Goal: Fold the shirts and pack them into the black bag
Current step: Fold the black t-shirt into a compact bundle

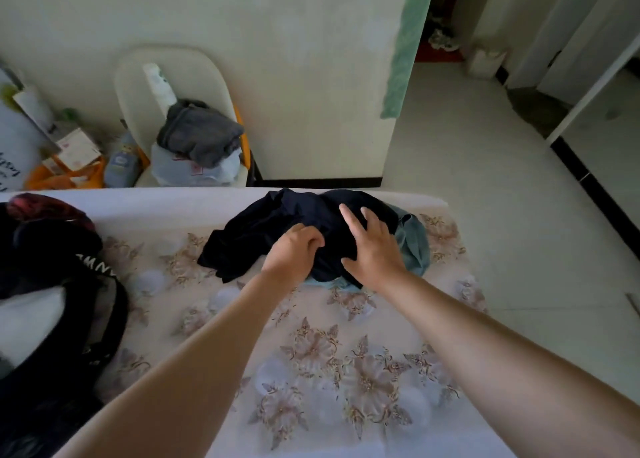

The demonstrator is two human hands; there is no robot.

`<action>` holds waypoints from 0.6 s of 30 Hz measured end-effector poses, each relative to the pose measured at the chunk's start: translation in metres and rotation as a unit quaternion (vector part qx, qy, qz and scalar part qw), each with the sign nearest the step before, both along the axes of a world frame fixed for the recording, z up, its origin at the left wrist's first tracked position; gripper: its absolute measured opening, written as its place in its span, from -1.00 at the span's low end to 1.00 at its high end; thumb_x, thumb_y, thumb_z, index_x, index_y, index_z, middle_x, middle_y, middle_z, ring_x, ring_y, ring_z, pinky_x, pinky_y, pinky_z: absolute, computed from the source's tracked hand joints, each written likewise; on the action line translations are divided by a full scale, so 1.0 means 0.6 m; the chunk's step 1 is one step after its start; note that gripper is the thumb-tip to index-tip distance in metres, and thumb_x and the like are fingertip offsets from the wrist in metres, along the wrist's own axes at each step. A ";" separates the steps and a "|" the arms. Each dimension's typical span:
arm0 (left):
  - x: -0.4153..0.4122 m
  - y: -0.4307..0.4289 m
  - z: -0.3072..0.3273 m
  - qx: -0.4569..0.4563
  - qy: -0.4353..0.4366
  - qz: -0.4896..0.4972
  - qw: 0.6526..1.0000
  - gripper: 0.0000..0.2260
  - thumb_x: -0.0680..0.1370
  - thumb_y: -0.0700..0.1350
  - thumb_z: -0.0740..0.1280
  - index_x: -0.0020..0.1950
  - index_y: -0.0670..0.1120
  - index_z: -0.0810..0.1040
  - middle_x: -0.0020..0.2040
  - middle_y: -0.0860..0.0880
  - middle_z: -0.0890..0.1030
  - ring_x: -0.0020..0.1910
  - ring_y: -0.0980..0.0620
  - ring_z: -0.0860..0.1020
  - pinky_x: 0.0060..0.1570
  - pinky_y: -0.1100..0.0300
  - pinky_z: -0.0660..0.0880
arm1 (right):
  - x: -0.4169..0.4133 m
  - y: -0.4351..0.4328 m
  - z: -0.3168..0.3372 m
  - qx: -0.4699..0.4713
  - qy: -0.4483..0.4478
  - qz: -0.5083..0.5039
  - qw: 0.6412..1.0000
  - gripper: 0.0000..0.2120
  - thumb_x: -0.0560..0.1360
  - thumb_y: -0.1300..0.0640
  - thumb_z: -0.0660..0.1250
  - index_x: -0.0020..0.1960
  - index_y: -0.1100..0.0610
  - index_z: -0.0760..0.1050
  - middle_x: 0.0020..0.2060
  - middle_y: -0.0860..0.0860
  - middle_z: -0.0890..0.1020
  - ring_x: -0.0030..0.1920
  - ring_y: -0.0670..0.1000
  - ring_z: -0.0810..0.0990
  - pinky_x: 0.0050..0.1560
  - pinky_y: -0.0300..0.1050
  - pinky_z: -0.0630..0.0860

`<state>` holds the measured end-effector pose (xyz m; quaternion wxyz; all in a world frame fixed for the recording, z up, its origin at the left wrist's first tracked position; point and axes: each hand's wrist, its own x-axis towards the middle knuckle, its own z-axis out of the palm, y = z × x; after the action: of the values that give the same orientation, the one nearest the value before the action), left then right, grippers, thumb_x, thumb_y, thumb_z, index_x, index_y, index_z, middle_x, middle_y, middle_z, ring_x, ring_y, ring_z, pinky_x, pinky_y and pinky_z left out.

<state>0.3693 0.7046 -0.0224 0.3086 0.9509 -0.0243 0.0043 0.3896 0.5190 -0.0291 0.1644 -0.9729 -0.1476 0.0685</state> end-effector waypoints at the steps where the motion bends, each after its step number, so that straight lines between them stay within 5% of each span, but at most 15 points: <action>1: -0.004 0.002 0.006 0.007 0.009 -0.003 1.000 -0.83 0.64 -0.14 0.22 0.05 -0.02 0.61 -0.01 0.03 0.53 -0.05 -0.01 0.53 -0.08 0.10 0.49 | 0.008 0.007 0.004 -0.041 -0.031 0.012 0.999 -0.24 0.52 -0.02 0.41 0.58 -0.18 0.06 0.57 0.15 0.04 0.49 0.22 0.14 0.41 0.16 0.28; 3: -0.013 0.009 0.014 0.009 0.012 -0.001 1.000 -0.81 0.63 -0.14 0.23 0.17 0.00 0.58 0.05 0.05 0.53 0.02 0.02 0.54 -0.04 0.10 0.52 | 0.026 0.022 0.008 -0.086 -0.090 0.039 0.991 -0.59 0.56 -0.02 0.35 0.39 -0.16 0.43 0.55 0.10 0.16 0.47 0.18 0.18 0.39 0.13 0.23; 5: -0.019 0.015 0.024 0.002 0.024 0.000 1.000 -0.68 0.60 -0.14 0.28 0.36 0.03 0.46 0.22 0.04 0.50 0.19 0.01 0.50 0.11 0.05 0.53 | 0.039 0.039 0.011 -0.059 -0.114 0.037 0.991 -0.81 0.59 0.01 0.30 0.17 -0.12 0.59 0.42 0.03 0.41 0.39 0.13 0.33 0.35 0.08 0.24; 8: -0.027 0.026 0.039 0.030 0.024 0.003 0.999 -0.37 0.56 -0.10 0.34 0.57 0.04 0.15 0.49 0.01 0.25 0.46 -0.01 0.22 0.37 0.06 0.35 | 0.034 0.059 0.035 0.125 -0.037 -0.018 0.991 -0.85 0.64 0.10 0.17 0.08 -0.06 0.50 -0.01 -0.02 0.65 0.04 0.08 0.59 0.20 0.05 0.41; 11: -0.034 0.031 0.062 0.018 -0.002 -0.013 1.000 -0.26 0.52 -0.22 0.31 0.60 0.11 0.02 0.58 0.06 0.10 0.55 0.04 0.05 0.51 0.03 0.13 | 0.008 0.070 0.077 0.254 0.025 -0.029 0.966 -0.86 0.67 0.13 0.11 0.08 -0.09 0.39 -0.15 -0.05 0.63 -0.19 0.01 0.61 -0.15 -0.01 0.53; 13: -0.035 0.029 0.081 0.006 -0.036 -0.032 0.999 -0.37 0.50 -0.26 0.31 0.54 0.08 0.26 0.49 0.01 0.34 0.49 0.02 0.24 0.51 0.02 0.18 | -0.013 0.070 0.104 0.299 0.013 -0.006 0.954 -0.88 0.67 0.12 0.12 0.04 -0.07 0.38 -0.20 -0.08 0.60 -0.23 -0.10 0.58 -0.21 -0.03 0.49; 15: -0.041 0.026 0.110 -0.002 -0.044 -0.050 0.998 -0.68 0.53 -0.25 0.31 0.25 0.00 0.59 0.11 0.00 0.62 0.15 -0.01 0.54 0.25 0.05 0.45 | -0.030 0.066 0.127 0.350 0.026 0.011 0.936 -0.93 0.65 0.00 0.19 0.02 -0.02 0.38 -0.26 -0.12 0.55 -0.27 -0.19 0.53 -0.21 -0.11 0.41; 18: -0.064 0.031 0.143 -0.005 0.017 -0.042 0.999 -0.82 0.63 -0.18 0.21 0.11 -0.09 0.61 -0.08 -0.03 0.61 -0.06 -0.04 0.57 -0.10 0.16 0.45 | -0.053 0.054 0.150 0.319 0.056 -0.005 0.946 -0.53 0.41 -0.28 0.42 0.13 -0.10 0.29 -0.13 -0.18 0.55 -0.16 -0.20 0.55 -0.16 -0.15 0.49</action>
<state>0.3309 0.7229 0.0636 0.3135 0.9474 -0.0590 -0.0246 0.3578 0.5513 0.0612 0.4744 -0.8650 -0.1474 0.0711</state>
